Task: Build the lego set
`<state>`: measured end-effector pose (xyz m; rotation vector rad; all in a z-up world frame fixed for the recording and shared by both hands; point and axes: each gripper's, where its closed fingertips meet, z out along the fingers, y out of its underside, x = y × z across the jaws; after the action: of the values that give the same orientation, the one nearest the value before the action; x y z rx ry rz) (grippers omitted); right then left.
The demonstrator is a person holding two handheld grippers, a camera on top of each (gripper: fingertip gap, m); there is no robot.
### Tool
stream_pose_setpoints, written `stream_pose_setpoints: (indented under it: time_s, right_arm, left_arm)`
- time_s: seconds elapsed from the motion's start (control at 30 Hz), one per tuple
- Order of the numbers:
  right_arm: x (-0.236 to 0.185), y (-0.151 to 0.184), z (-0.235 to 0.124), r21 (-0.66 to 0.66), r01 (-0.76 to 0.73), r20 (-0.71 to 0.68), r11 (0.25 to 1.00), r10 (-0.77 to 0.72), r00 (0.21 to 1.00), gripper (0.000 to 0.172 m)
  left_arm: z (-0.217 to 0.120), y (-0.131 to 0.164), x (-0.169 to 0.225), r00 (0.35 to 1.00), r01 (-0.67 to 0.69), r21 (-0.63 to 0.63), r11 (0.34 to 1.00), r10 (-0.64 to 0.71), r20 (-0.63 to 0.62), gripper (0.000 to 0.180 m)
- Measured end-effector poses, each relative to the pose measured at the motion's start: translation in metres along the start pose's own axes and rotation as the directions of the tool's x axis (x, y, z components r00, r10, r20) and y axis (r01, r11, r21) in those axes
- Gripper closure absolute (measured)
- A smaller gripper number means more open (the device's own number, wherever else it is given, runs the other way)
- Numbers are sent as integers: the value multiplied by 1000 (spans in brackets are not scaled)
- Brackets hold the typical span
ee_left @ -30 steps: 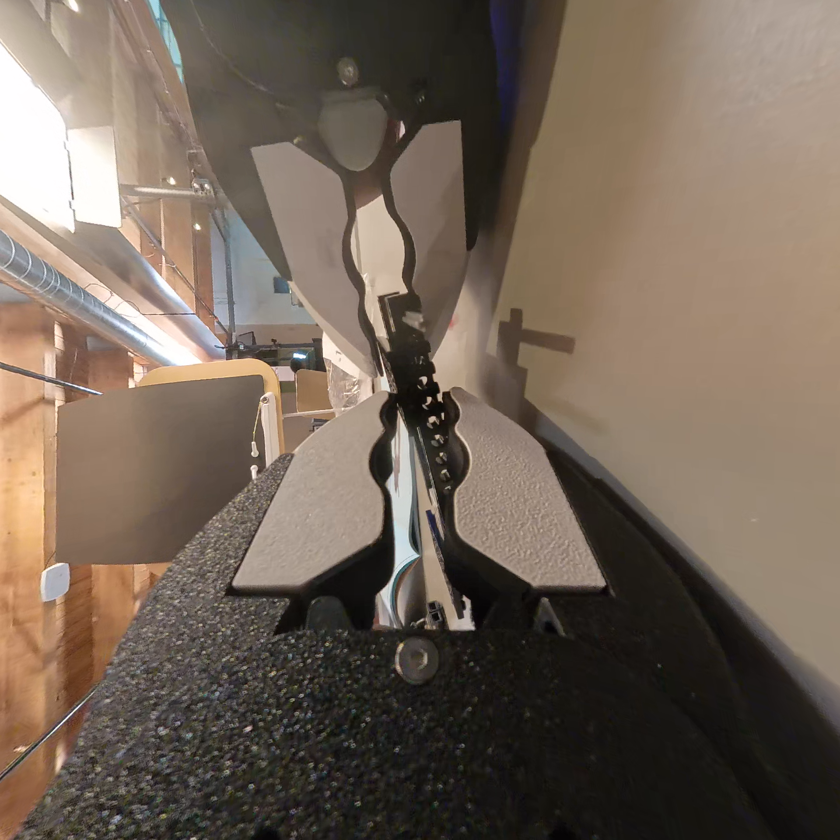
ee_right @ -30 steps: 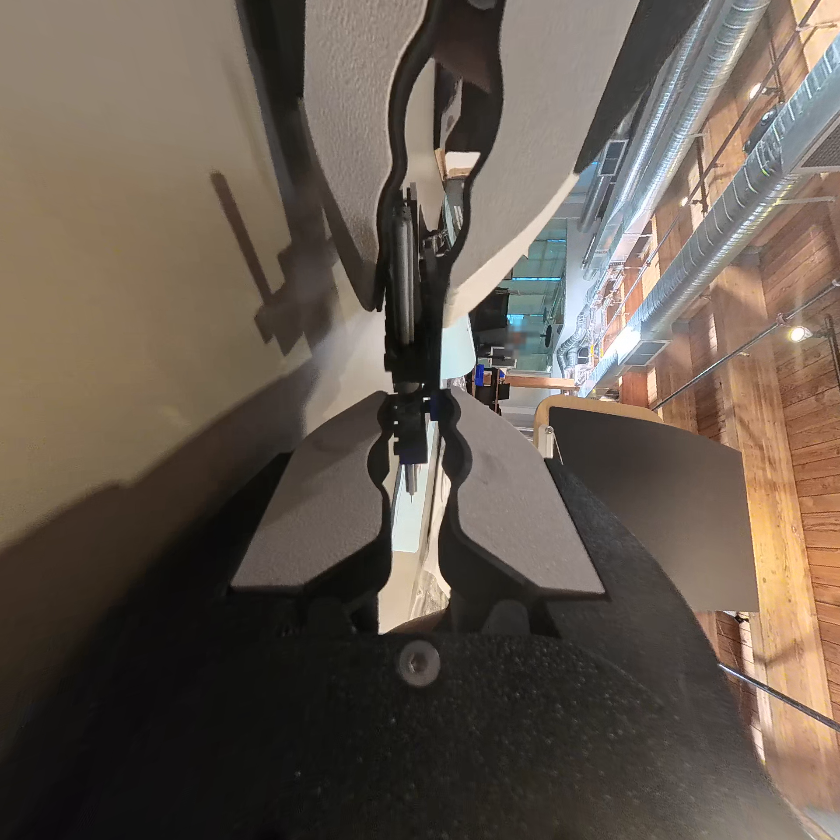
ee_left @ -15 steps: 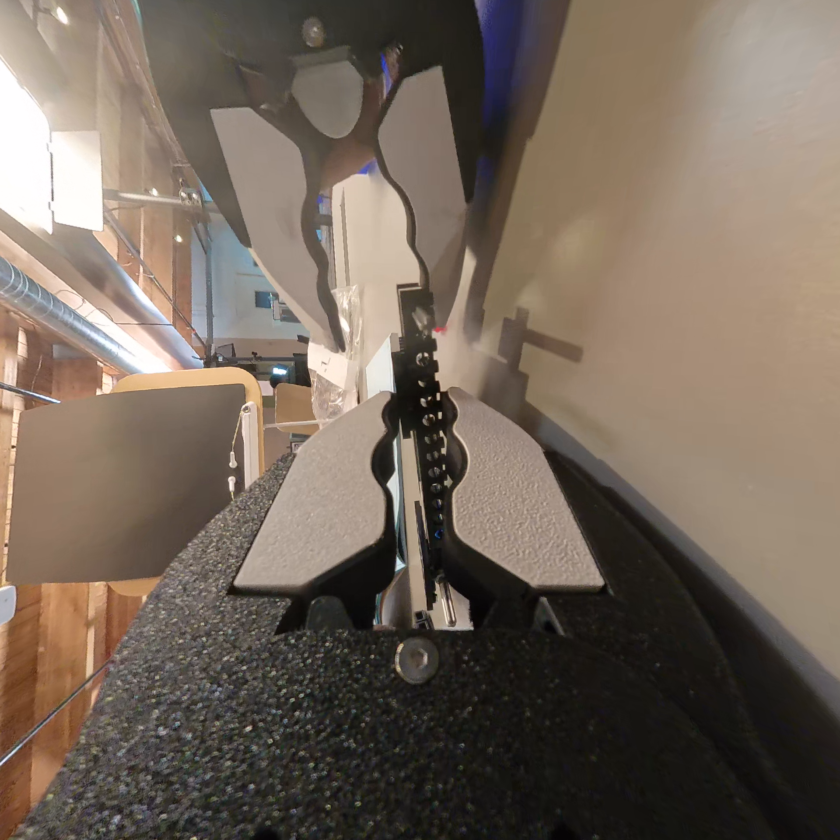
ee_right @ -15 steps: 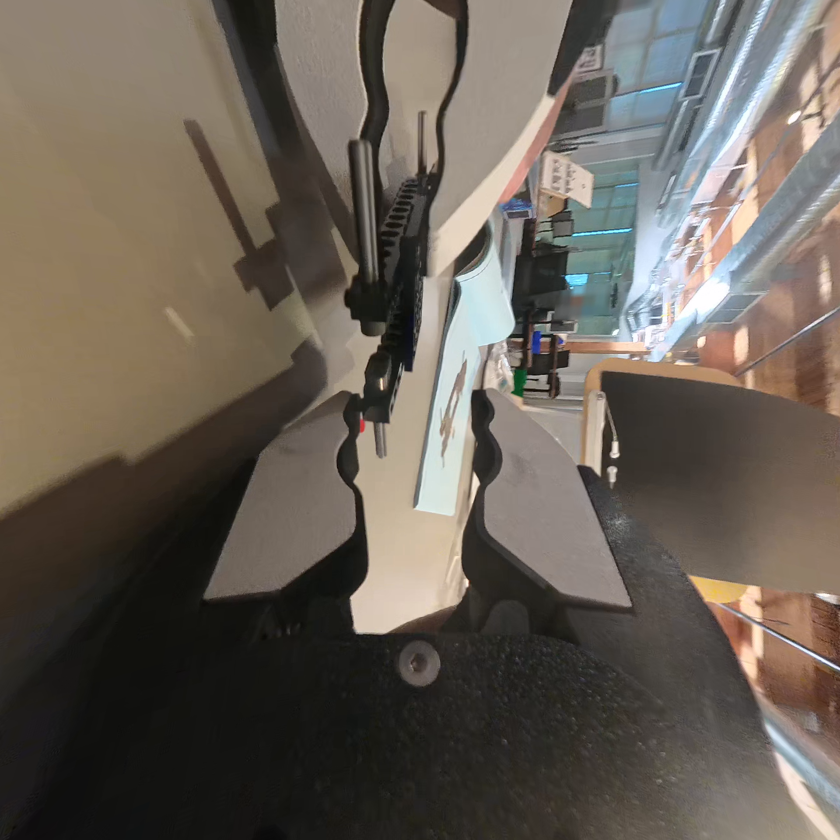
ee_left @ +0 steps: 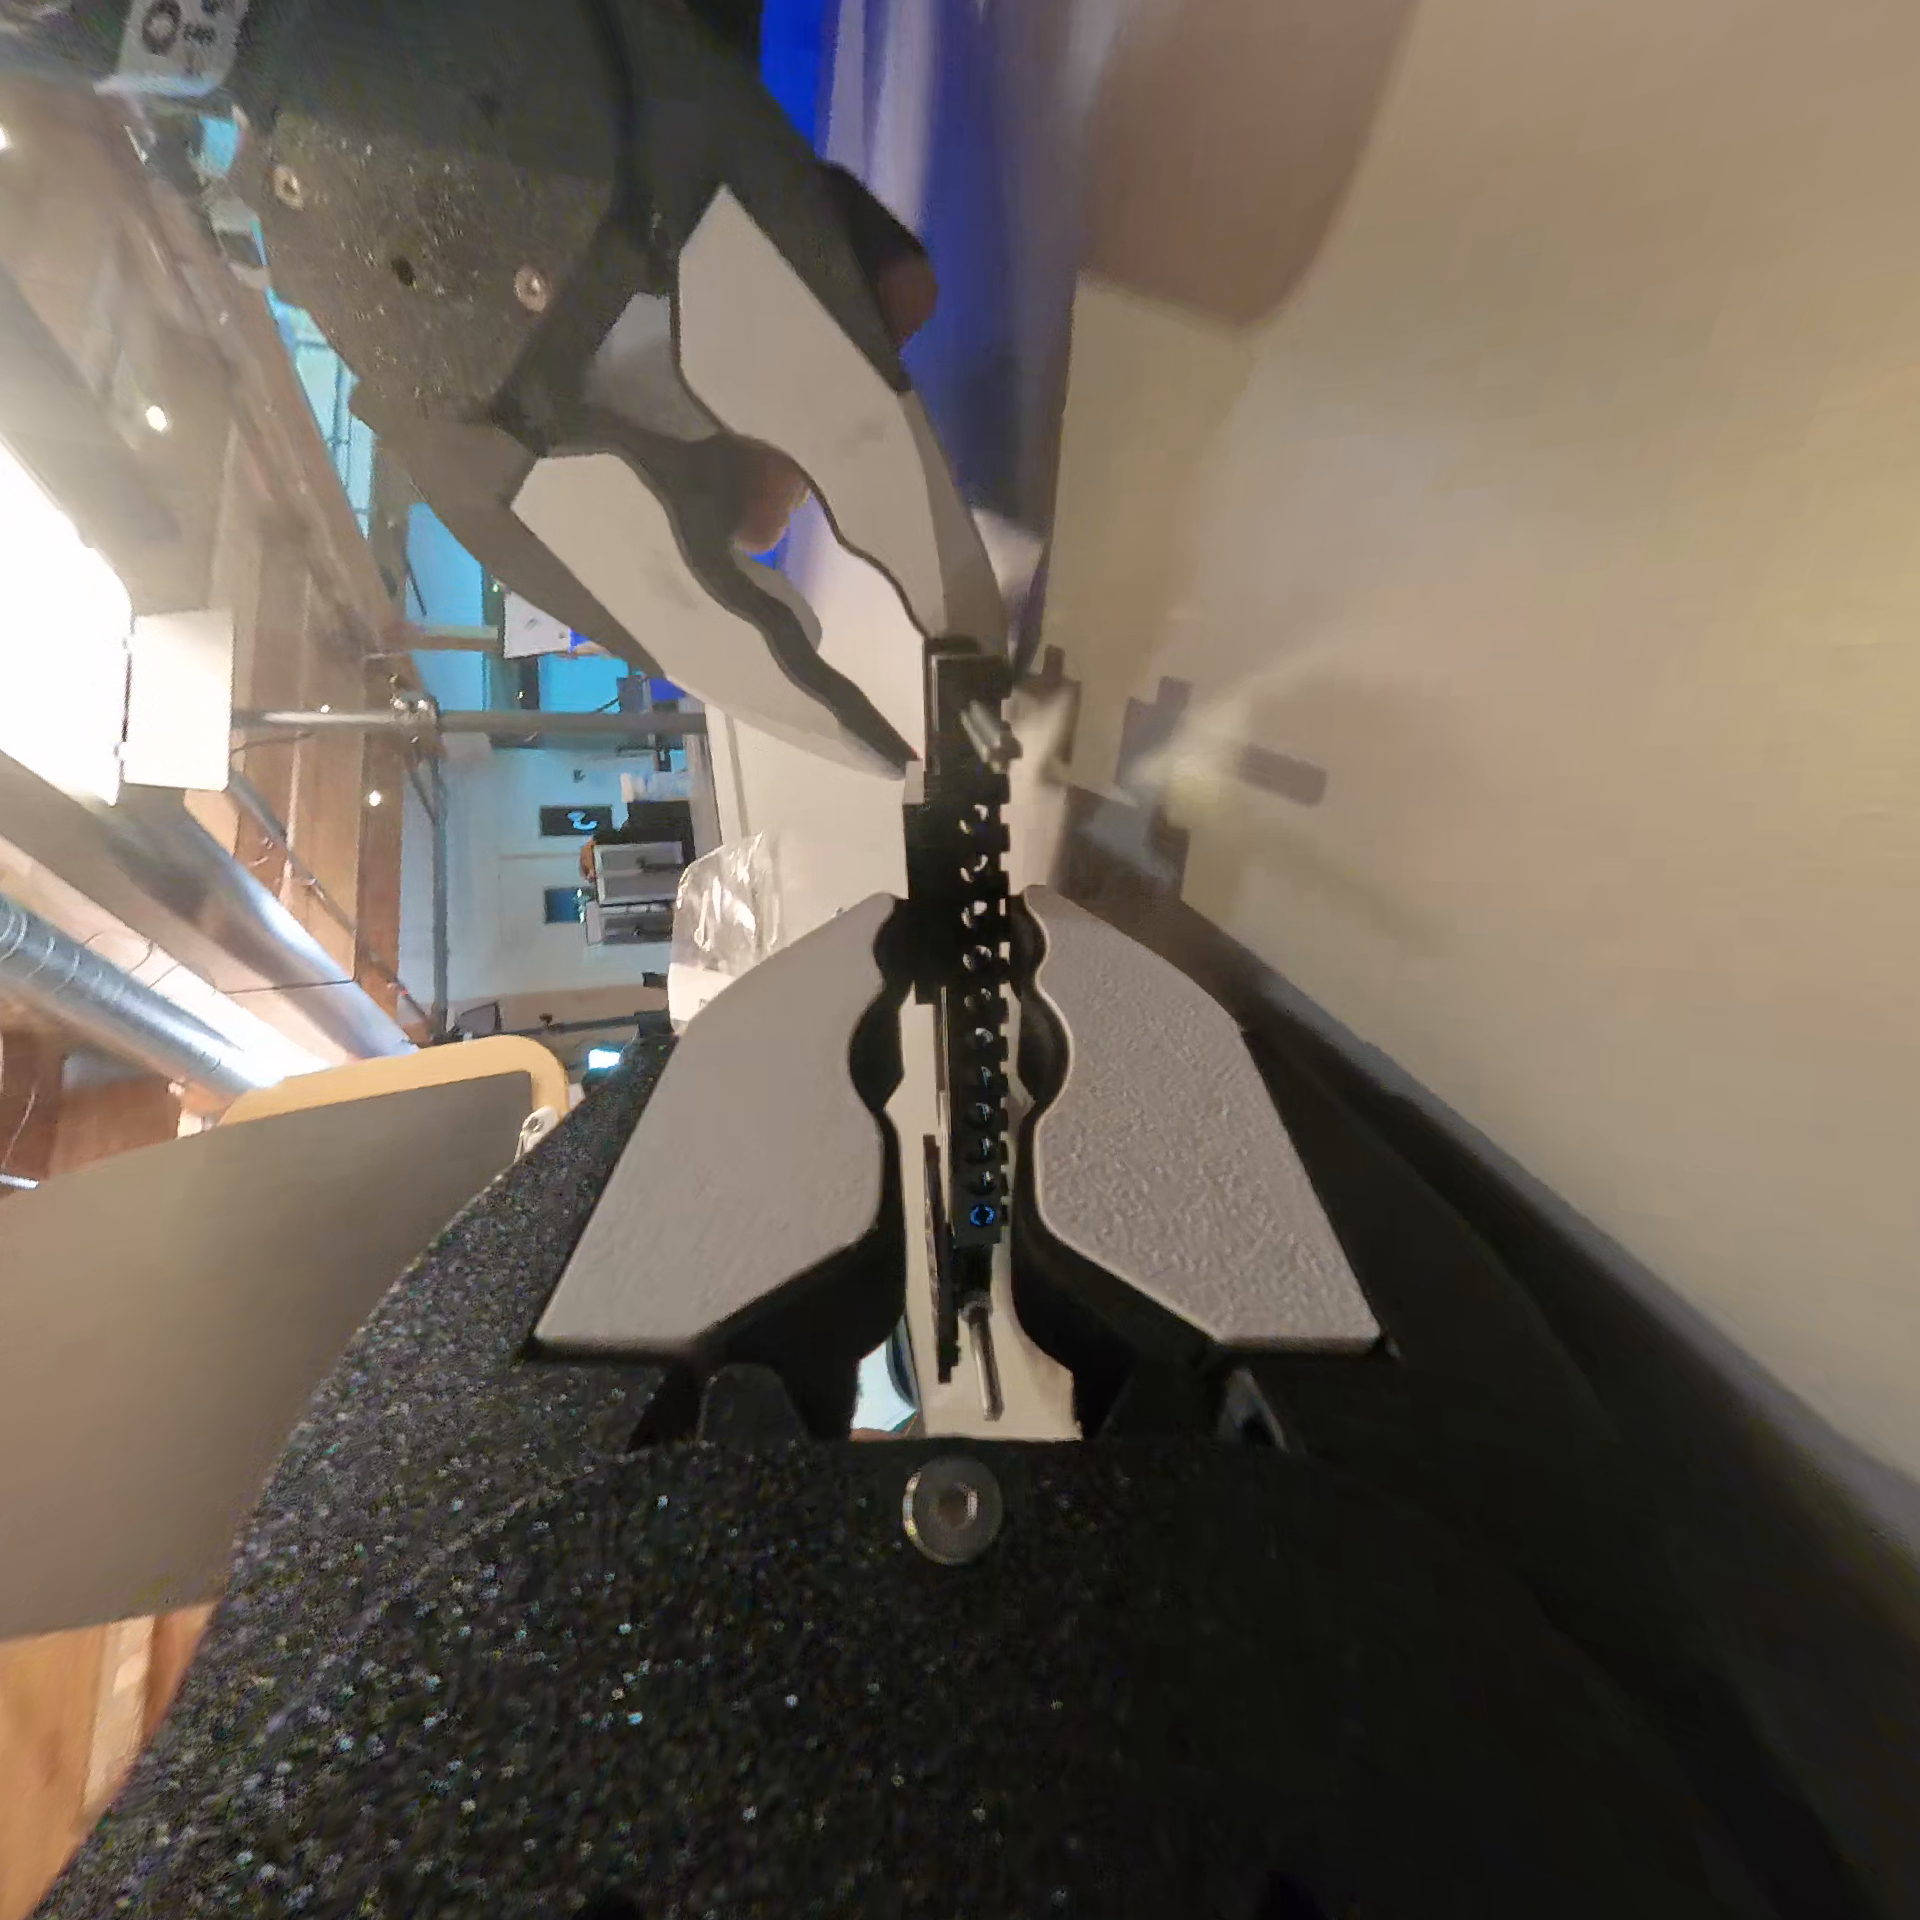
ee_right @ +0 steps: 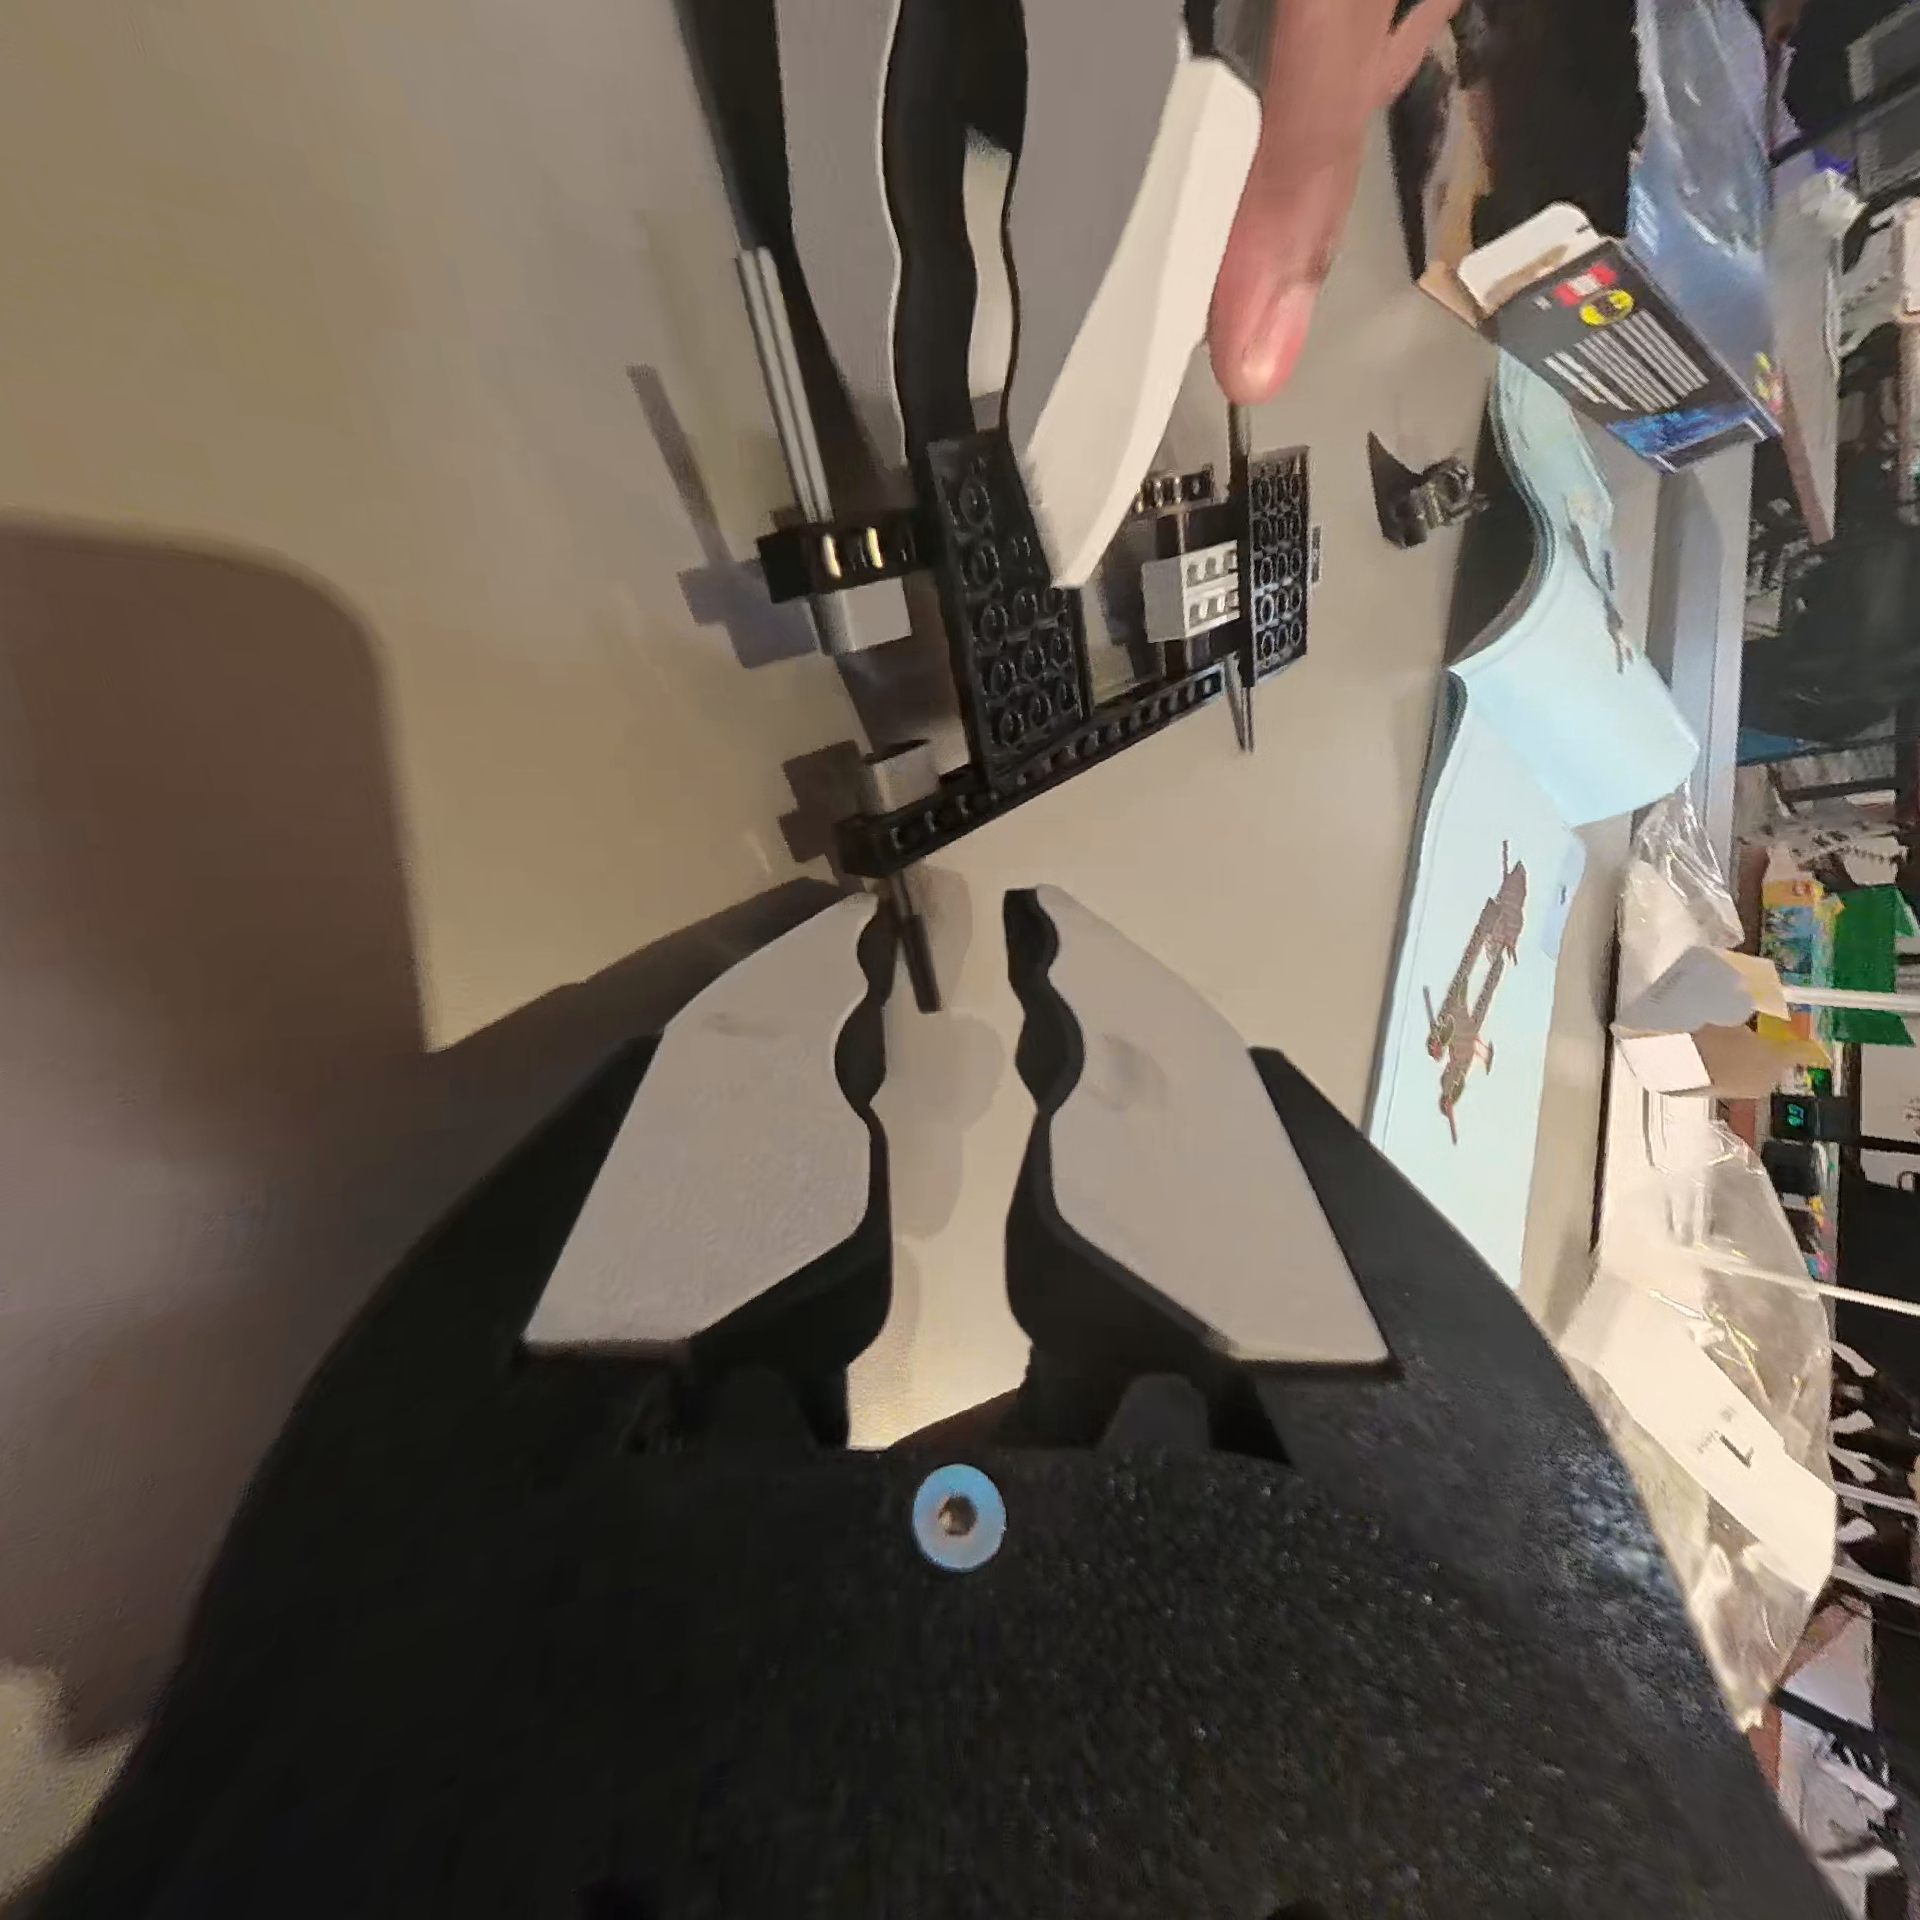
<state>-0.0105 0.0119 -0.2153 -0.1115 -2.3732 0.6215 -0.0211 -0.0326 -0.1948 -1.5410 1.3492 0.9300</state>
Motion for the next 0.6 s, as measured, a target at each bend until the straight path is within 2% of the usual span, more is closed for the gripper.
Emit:
stream_pose_setpoints:
  time_s: [0.17,0.4,0.5,0.6]
  right_arm:
    - [-6,-1,3,11,6,27,1000,-7,1000,164]
    - [-4,-3,4,18,32,12,999,-32,999,164]
    - [-1,-2,6,12,57,-14,998,-57,998,163]
    - [0,-1,6,12,71,-27,997,-71,997,163]
  left_arm:
    - [1,-2,6,998,-2,14,1000,3,-68,160]
    - [-3,-5,4,982,62,22,998,-57,-179,148]
    - [-6,-3,10,953,136,15,991,-127,-275,138]
    - [-12,-1,10,893,273,10,962,-249,-375,129]
